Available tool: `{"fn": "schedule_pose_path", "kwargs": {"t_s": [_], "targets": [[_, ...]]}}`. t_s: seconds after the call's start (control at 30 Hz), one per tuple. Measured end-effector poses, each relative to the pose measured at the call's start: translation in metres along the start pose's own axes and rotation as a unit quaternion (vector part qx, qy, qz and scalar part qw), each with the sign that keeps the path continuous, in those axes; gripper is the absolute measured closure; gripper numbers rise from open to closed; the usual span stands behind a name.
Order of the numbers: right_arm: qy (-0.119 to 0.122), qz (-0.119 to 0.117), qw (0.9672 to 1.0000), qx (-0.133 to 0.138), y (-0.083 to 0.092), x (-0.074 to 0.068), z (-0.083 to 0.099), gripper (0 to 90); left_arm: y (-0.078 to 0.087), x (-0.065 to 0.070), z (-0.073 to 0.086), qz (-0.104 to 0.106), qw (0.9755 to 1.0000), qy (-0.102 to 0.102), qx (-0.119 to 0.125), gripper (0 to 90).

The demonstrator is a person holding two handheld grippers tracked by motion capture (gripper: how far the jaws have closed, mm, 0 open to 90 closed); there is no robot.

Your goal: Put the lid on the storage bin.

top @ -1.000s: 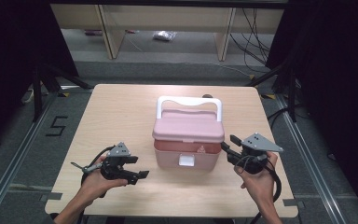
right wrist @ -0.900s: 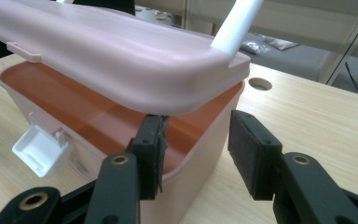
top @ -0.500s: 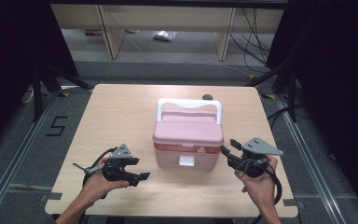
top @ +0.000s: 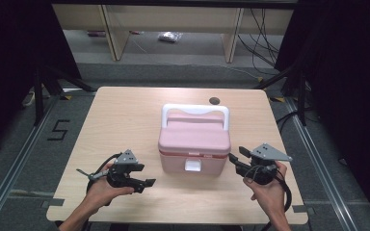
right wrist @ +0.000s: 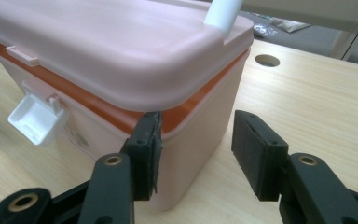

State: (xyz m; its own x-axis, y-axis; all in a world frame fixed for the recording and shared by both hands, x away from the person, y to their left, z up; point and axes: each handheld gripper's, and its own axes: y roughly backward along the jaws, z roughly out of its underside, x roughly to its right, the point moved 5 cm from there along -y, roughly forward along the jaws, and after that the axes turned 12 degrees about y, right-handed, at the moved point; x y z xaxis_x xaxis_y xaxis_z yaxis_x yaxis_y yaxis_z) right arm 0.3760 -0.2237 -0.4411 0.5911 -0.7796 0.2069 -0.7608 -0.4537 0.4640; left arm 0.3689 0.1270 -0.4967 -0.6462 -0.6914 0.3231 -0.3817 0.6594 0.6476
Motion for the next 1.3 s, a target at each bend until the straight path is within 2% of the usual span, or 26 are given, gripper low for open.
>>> {"fn": "schedule_pose_path", "kwargs": {"t_s": [0.03, 0.07, 0.1, 0.13, 0.2, 0.27, 0.3, 0.37, 0.43, 0.47, 0.53, 0.57, 0.6, 0.73, 0.8, 0.83, 0.87, 0.9, 1.0, 1.07, 1.13, 1.17, 1.2, 1.23, 1.27, 1.3], "targets": [[-0.011, -0.005, 0.9999, -0.005, 0.0, -0.001, 0.001, 53.1, 0.0, 0.001, 0.0, 0.0, 1.0, -0.001, 0.0, 27.0], [-0.003, 0.0, 1.0, -0.002, -0.001, 0.001, 0.002, 53.0, -0.001, 0.002, 0.0, 0.002, 1.0, 0.001, 0.002, 27.0], [-0.008, -0.003, 0.9999, -0.006, -0.001, 0.0, 0.004, 53.0, 0.001, 0.002, 0.0, 0.001, 0.9999, -0.008, -0.007, 27.0], [-0.01, -0.003, 0.9999, -0.007, -0.001, 0.0, 0.005, 52.9, 0.0, 0.003, 0.0, 0.002, 1.0, -0.001, 0.0, 27.0], [-0.021, -0.004, 0.9998, -0.001, -0.001, 0.0, 0.007, 52.9, 0.0, 0.003, 0.001, 0.003, 1.0, -0.005, 0.0, 27.0], [-0.01, 0.003, 0.9999, -0.001, 0.0, 0.003, 0.008, 52.9, -0.001, 0.003, 0.002, 0.003, 1.0, 0.003, 0.003, 27.0], [-0.021, -0.002, 0.9998, -0.002, 0.002, 0.002, 0.008, 52.9, 0.0, 0.002, 0.002, 0.002, 1.0, 0.001, 0.001, 27.0], [-0.017, -0.001, 0.9999, 0.0, 0.004, 0.003, 0.009, 52.7, 0.0, 0.002, 0.003, 0.001, 1.0, -0.002, -0.001, 27.0], [-0.028, -0.005, 0.9996, -0.003, 0.006, 0.001, 0.01, 52.5, 0.001, 0.001, 0.003, -0.003, 0.9999, -0.009, -0.006, 27.0], [-0.025, -0.004, 0.9997, 0.0, 0.006, 0.002, 0.01, 52.1, 0.001, 0.002, 0.003, 0.003, 1.0, -0.005, -0.002, 27.0], [-0.03, -0.007, 0.9995, -0.002, 0.008, 0.002, 0.012, 51.0, 0.003, 0.001, 0.004, -0.001, 0.9999, -0.013, -0.007, 27.0], [-0.025, -0.006, 0.9997, 0.003, 0.007, 0.002, 0.013, 50.2, 0.003, 0.002, 0.004, -0.003, 1.0, -0.003, -0.001, 27.0], [-0.029, -0.011, 0.9995, -0.004, 0.009, 0.001, 0.013, 48.9, 0.003, 0.003, 0.005, 0.001, 1.0, -0.003, 0.001, 27.0], [-0.021, -0.028, 0.9994, -0.004, 0.008, -0.002, 0.017, 43.1, 0.004, 0.003, 0.007, -0.001, 1.0, -0.001, 0.001, 26.9], [-0.035, -0.035, 0.9987, -0.009, 0.009, -0.006, 0.019, 40.3, 0.005, 0.003, 0.009, -0.001, 1.0, -0.002, 0.002, 27.0], [-0.021, -0.04, 0.999, -0.008, 0.007, -0.006, 0.021, 39.4, 0.006, 0.002, 0.009, -0.003, 1.0, -0.001, 0.002, 26.9], [-0.022, -0.036, 0.999, -0.01, 0.008, -0.007, 0.021, 38.0, 0.006, 0.002, 0.01, -0.004, 1.0, -0.001, 0.002, 26.8], [-0.035, -0.04, 0.9985, -0.008, 0.007, -0.01, 0.022, 36.6, 0.006, 0.003, 0.01, -0.002, 1.0, 0.004, 0.006, 26.3], [-0.01, -0.052, 0.9986, -0.004, 0.005, -0.011, 0.024, 33.1, 0.006, 0.006, 0.012, 0.002, 1.0, 0.004, 0.005, 23.9], [-0.028, -0.058, 0.9979, -0.002, 0.005, -0.017, 0.026, 31.3, 0.006, 0.008, 0.013, 0.005, 1.0, 0.001, 0.005, 23.5], [-0.013, -0.059, 0.9982, -0.008, 0.005, -0.017, 0.03, 29.3, 0.006, 0.009, 0.014, 0.007, 0.9999, 0.004, 0.008, 23.2], [-0.022, -0.062, 0.9978, -0.011, 0.006, -0.019, 0.03, 29.0, 0.007, 0.009, 0.013, 0.009, 0.9999, 0.002, 0.01, 22.7], [-0.013, -0.061, 0.9981, -0.002, 0.005, -0.018, 0.031, 28.6, 0.008, 0.009, 0.013, 0.008, 0.9999, -0.001, 0.01, 22.3], [-0.028, -0.064, 0.9976, 0.001, 0.005, -0.021, 0.031, 27.8, 0.008, 0.01, 0.013, 0.008, 0.9999, 0.003, 0.013, 22.0], [-0.013, -0.062, 0.998, -0.003, 0.006, -0.018, 0.032, 27.0, 0.009, 0.01, 0.013, 0.007, 0.9999, 0.004, 0.014, 21.7], [-0.026, -0.066, 0.9975, -0.003, 0.007, -0.02, 0.033, 26.6, 0.01, 0.01, 0.012, 0.007, 0.9999, 0.003, 0.015, 21.3]]}}
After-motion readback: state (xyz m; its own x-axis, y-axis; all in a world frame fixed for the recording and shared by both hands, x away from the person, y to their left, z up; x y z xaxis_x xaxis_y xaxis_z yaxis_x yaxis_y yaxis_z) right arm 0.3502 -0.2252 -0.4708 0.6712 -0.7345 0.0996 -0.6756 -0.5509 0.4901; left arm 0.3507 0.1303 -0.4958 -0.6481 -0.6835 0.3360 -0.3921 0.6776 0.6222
